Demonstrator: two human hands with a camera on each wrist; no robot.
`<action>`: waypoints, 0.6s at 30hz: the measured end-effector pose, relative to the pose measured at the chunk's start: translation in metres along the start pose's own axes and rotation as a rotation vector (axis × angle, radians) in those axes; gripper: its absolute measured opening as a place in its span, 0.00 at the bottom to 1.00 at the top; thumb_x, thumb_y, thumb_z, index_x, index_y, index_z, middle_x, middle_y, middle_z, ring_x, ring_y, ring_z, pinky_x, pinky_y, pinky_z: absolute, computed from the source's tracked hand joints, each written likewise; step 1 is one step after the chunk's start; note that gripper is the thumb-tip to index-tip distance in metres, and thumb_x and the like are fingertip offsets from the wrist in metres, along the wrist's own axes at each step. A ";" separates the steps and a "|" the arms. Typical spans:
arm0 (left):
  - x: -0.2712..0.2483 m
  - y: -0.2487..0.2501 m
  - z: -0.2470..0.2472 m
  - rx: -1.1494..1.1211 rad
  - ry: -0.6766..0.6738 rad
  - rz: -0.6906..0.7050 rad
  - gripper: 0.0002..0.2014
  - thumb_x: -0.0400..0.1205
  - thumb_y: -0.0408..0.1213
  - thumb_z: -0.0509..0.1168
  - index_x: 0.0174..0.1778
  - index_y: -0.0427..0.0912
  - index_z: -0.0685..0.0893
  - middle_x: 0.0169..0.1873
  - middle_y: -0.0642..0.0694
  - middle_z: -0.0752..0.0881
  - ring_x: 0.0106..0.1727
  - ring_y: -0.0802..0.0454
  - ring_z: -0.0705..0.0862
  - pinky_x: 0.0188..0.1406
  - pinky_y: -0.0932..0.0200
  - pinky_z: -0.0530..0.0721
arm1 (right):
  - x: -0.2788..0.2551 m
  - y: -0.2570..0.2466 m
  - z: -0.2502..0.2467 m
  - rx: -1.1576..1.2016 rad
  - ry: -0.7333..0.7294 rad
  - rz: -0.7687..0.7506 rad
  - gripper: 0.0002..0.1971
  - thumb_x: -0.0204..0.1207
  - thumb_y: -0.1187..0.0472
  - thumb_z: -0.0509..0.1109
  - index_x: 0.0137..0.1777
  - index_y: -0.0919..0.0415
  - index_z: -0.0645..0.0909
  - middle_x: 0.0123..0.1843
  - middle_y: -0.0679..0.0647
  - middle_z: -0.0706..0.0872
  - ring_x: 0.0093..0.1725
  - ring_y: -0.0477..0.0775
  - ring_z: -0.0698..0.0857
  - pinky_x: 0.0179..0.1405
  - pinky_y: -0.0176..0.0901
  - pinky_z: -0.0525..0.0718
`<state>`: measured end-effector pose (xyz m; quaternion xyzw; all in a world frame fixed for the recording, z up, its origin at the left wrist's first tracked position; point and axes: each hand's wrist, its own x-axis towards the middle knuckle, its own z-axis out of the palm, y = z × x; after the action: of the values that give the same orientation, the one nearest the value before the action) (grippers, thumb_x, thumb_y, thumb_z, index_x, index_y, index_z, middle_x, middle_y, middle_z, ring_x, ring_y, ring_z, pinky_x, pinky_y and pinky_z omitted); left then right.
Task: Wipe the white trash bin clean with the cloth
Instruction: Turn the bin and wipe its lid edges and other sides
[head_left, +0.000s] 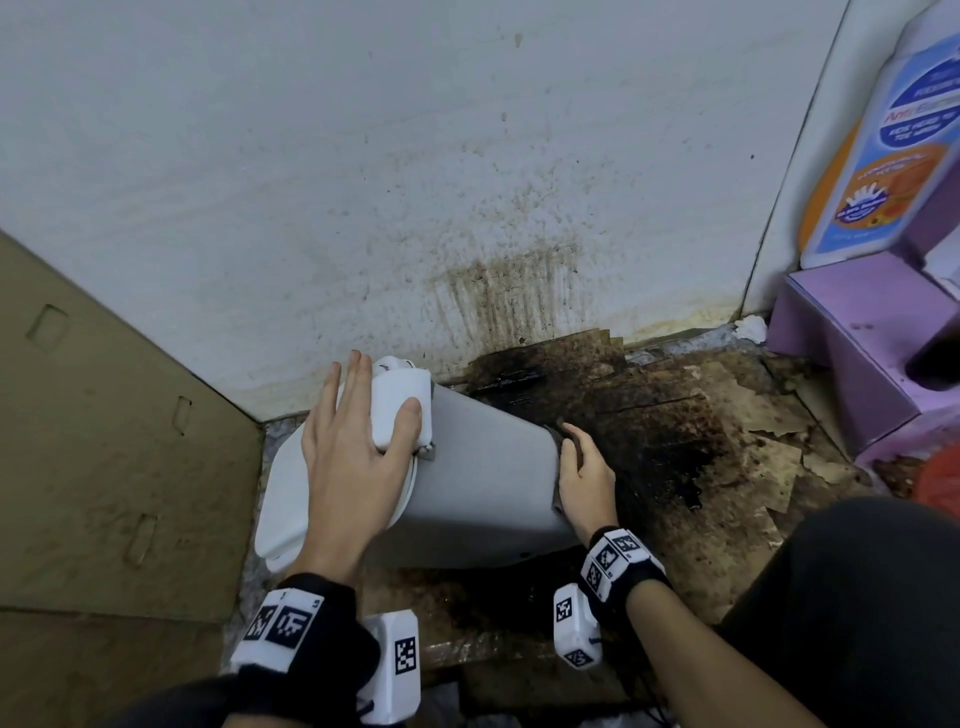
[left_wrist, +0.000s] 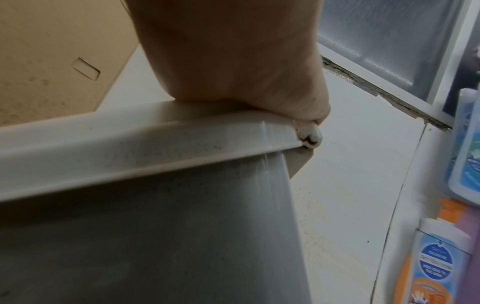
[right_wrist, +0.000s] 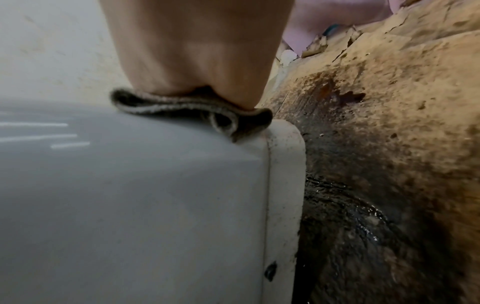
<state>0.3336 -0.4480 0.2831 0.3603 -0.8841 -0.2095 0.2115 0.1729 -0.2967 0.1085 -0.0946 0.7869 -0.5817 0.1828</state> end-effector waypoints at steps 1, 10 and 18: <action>0.000 0.000 0.000 0.000 -0.003 -0.002 0.42 0.83 0.70 0.45 0.92 0.52 0.60 0.92 0.56 0.58 0.92 0.59 0.49 0.89 0.49 0.49 | 0.000 0.000 0.001 -0.009 0.012 -0.002 0.17 0.90 0.59 0.59 0.75 0.56 0.81 0.73 0.53 0.85 0.74 0.53 0.80 0.70 0.36 0.70; -0.001 0.001 0.000 0.007 -0.005 -0.006 0.42 0.83 0.69 0.45 0.92 0.51 0.60 0.92 0.56 0.59 0.92 0.58 0.49 0.89 0.46 0.50 | 0.000 -0.004 -0.002 -0.033 0.027 0.029 0.16 0.87 0.58 0.67 0.73 0.56 0.83 0.70 0.54 0.87 0.71 0.55 0.82 0.71 0.38 0.72; -0.002 -0.002 -0.002 -0.005 -0.002 -0.015 0.43 0.82 0.70 0.45 0.92 0.52 0.60 0.92 0.55 0.59 0.92 0.57 0.50 0.89 0.44 0.52 | 0.002 -0.039 0.003 0.358 0.270 0.352 0.11 0.86 0.58 0.67 0.64 0.52 0.87 0.62 0.56 0.90 0.59 0.57 0.86 0.69 0.54 0.84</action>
<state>0.3375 -0.4481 0.2829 0.3661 -0.8811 -0.2135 0.2098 0.1702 -0.3117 0.1442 0.1555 0.6933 -0.6780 0.1885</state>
